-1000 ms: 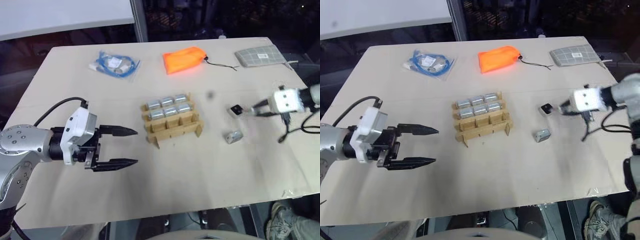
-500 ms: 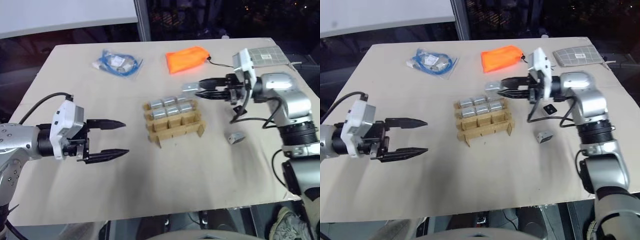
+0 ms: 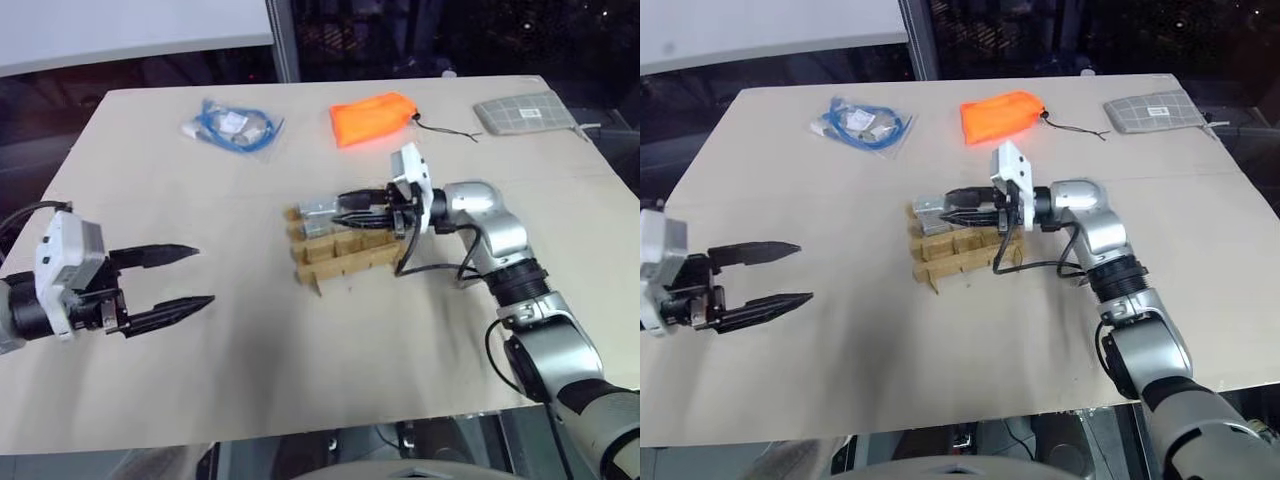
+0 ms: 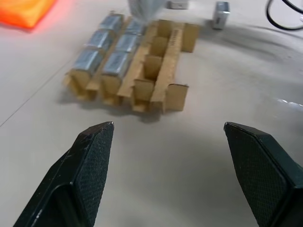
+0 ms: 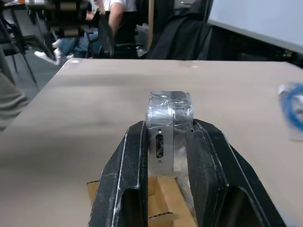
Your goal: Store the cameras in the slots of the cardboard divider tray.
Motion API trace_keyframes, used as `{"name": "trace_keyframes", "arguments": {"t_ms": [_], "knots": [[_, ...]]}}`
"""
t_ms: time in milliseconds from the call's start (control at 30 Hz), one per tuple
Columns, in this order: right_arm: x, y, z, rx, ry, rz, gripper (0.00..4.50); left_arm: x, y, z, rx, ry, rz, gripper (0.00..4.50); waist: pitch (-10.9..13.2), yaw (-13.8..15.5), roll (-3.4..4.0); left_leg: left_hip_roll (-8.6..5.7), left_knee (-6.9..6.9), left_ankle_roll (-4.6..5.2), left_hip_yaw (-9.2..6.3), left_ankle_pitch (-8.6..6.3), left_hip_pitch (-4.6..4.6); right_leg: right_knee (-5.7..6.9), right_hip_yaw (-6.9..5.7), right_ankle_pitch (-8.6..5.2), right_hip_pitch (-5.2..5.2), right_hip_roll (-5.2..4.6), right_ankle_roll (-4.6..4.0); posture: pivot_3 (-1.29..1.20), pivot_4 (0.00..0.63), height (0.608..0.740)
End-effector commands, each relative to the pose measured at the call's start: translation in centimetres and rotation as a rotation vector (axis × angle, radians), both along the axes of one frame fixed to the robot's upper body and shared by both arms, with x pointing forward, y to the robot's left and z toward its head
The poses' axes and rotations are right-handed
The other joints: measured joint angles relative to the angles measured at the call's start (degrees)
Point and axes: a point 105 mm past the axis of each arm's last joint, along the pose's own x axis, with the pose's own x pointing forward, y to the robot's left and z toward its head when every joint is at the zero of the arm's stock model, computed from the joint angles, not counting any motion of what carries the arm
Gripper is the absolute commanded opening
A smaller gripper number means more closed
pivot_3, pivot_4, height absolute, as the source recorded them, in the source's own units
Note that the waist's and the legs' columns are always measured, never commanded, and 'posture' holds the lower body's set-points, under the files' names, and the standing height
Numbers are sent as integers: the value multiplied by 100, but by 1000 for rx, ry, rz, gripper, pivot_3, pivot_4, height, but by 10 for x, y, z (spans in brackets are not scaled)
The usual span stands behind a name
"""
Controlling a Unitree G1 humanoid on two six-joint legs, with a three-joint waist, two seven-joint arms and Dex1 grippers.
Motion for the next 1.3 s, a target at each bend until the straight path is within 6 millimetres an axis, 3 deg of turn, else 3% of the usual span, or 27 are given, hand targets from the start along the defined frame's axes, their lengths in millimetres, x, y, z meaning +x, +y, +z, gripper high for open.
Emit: {"name": "trace_keyframes", "arguments": {"t_ms": [33,367,867,1267,1300], "knots": [[-2,5,4,3,-59,27,635,-3,5,7,5,-51,25,3877,0,0,-1,0,0,0,-1,0,0,0,0,0,0,0,0,0,150,740],[-1,17,-28,-65,-52,56,635,-1,1,26,-132,-149,16,3877,0,-55,-8,1,0,-6,-3,3,3,7,0,0,0,-2,-1,0,150,740],[14,33,-42,-56,-52,15,635,-1,2,26,-118,-144,20,3877,1,-145,-9,6,-2,-9,-2,3,6,9,2,1,0,-5,-2,0,150,740],[20,21,-59,-170,2,10,635,1,-3,25,-115,-136,18,3877,0,-144,-10,8,-4,-22,-9,11,17,29,1,1,1,-9,-5,0,150,740],[20,19,-60,-178,11,14,1134,1,-3,25,-114,-135,18,3877,0,-144,-10,8,-4,-22,-10,11,16,29,1,1,1,-9,-5,0,150,740]]}}
